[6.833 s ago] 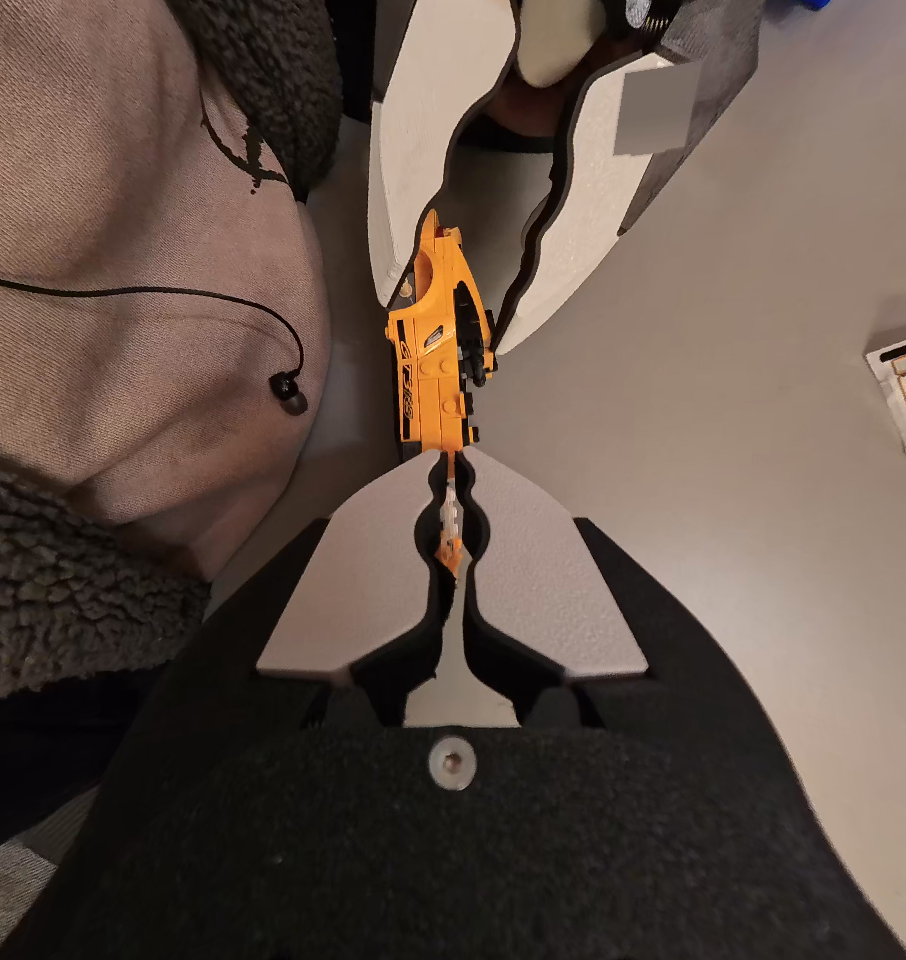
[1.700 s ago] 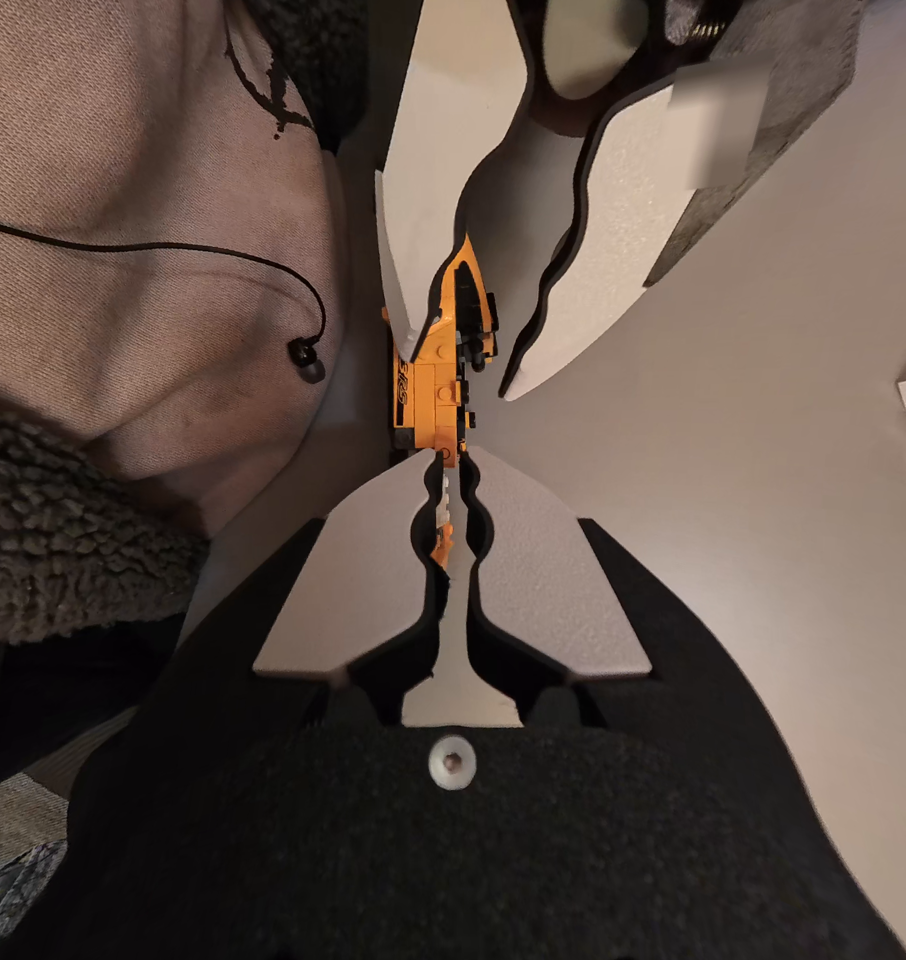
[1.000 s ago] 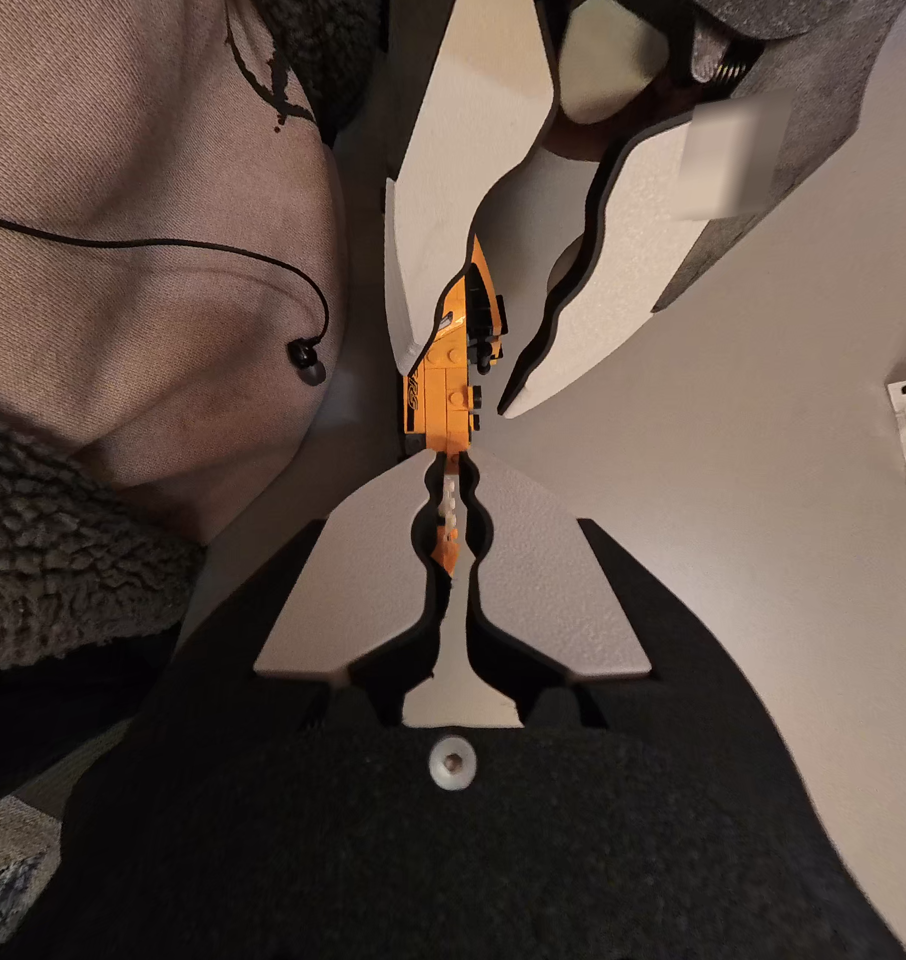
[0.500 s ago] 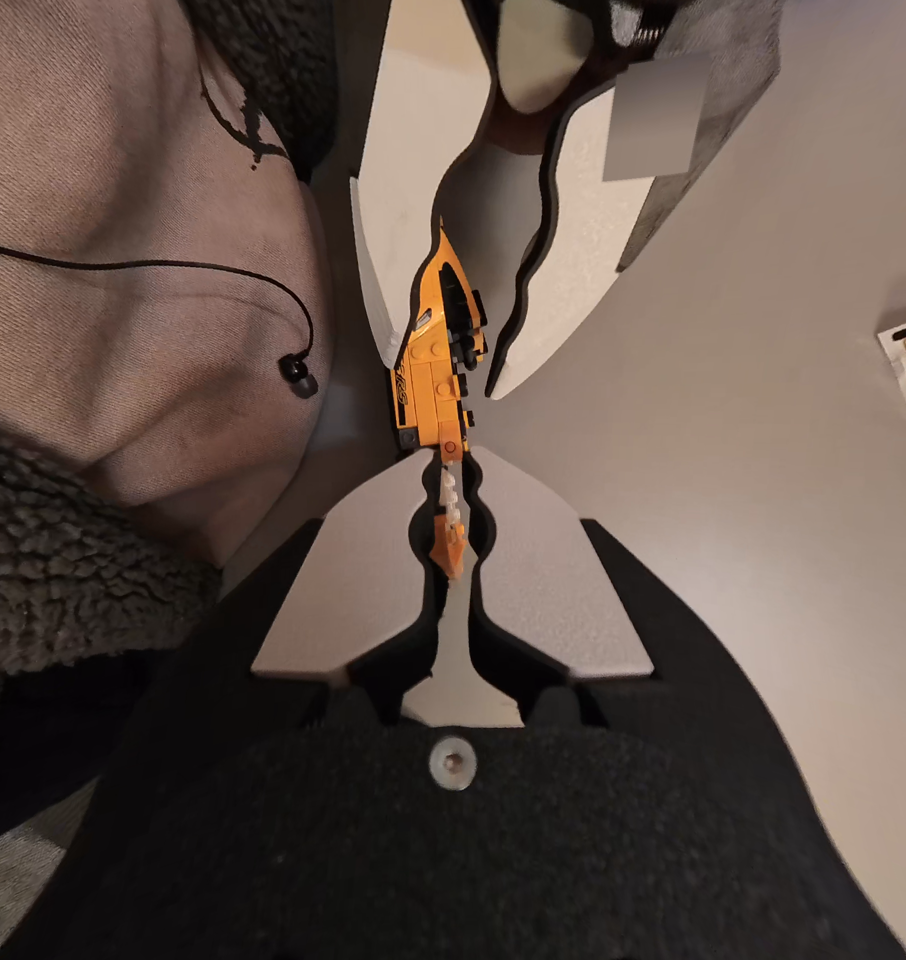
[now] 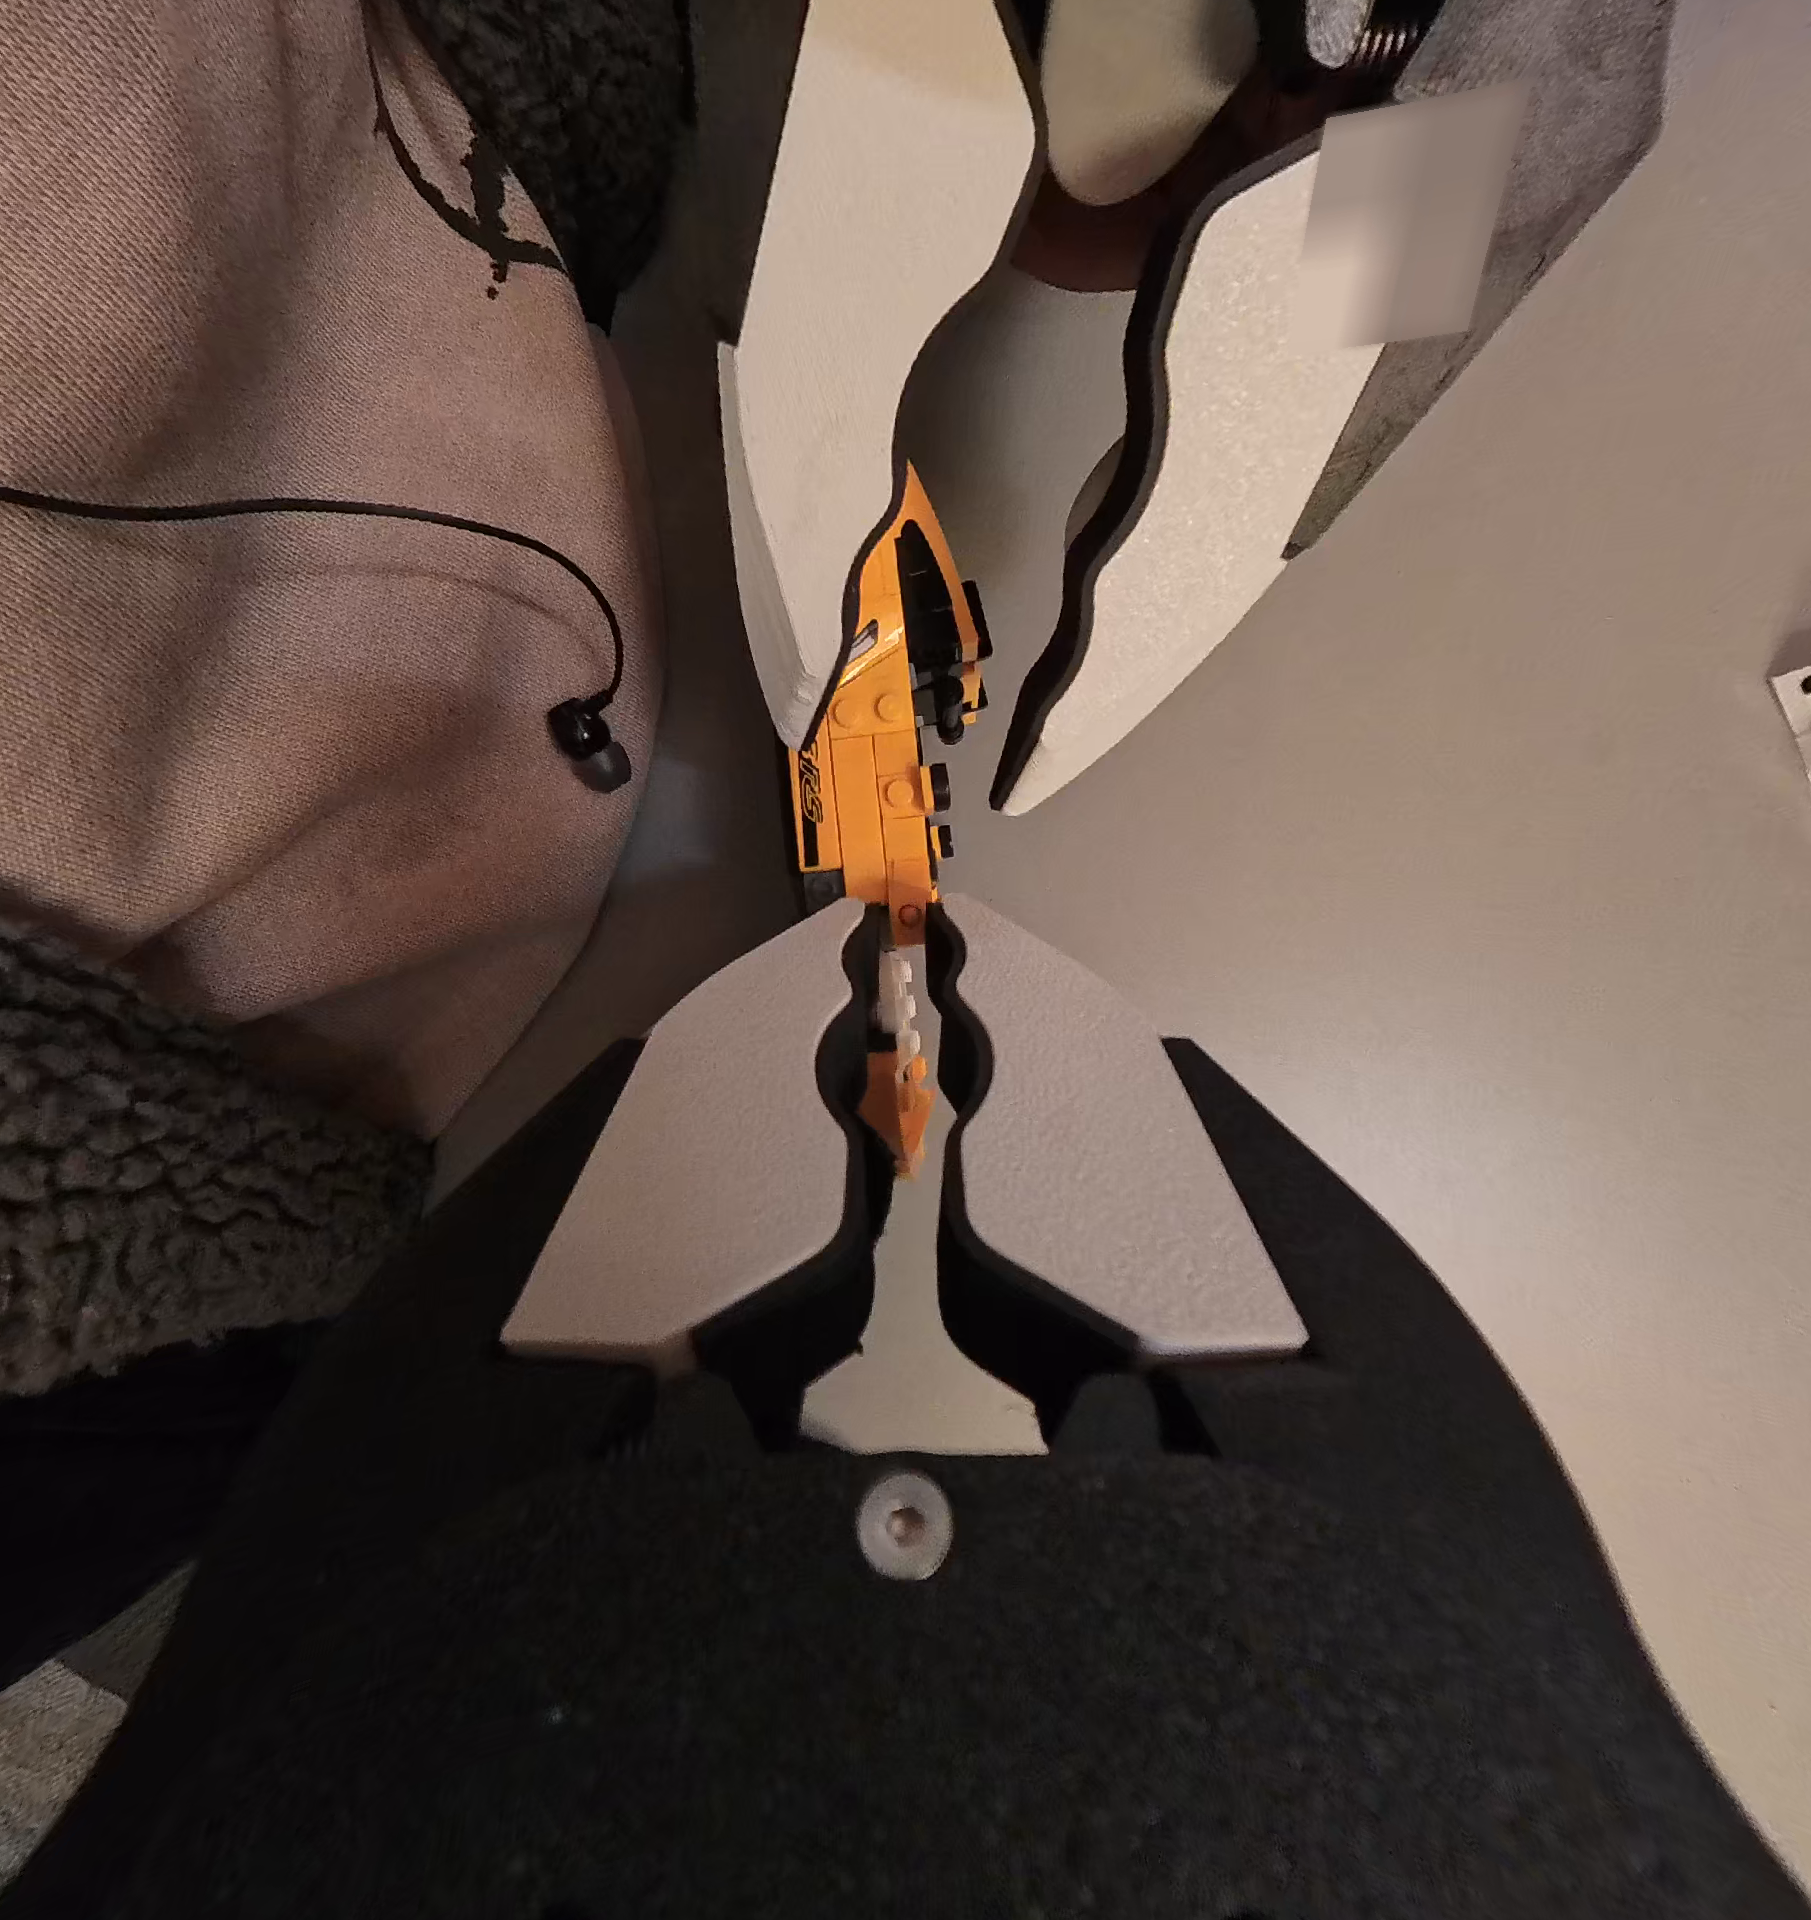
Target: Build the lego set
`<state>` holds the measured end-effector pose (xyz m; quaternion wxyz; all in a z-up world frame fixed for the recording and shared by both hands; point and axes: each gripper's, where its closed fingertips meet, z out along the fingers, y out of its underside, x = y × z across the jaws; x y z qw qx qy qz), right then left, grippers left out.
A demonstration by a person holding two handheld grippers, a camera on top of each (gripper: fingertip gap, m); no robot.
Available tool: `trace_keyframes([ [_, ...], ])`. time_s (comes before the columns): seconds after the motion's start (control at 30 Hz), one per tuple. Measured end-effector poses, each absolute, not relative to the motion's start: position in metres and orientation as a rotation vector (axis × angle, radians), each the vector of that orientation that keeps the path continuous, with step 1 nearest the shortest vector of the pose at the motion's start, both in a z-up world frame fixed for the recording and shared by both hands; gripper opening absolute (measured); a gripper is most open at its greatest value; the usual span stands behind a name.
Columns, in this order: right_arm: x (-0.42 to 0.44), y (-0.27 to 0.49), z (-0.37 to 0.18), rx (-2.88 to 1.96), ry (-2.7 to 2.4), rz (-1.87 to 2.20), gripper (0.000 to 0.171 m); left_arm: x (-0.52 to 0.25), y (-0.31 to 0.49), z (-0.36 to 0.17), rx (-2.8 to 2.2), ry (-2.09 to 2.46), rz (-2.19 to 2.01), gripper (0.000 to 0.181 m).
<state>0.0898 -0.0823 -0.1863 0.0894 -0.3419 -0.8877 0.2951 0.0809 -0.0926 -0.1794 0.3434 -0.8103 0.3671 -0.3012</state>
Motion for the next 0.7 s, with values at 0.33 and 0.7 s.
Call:
trace_keyframes([
  [0.33,0.0904,-0.0840,-0.1869,-1.042,-2.630,0.861,0.006,0.0871,-0.0980,-0.1808,-2.103,0.955,-0.784,0.033],
  [0.7,0.0886,-0.0829,-0.1870,-1.044,-2.569,0.775,0.004,0.0864,-0.0990,-0.1812,-2.119,0.902,-0.796,0.033],
])
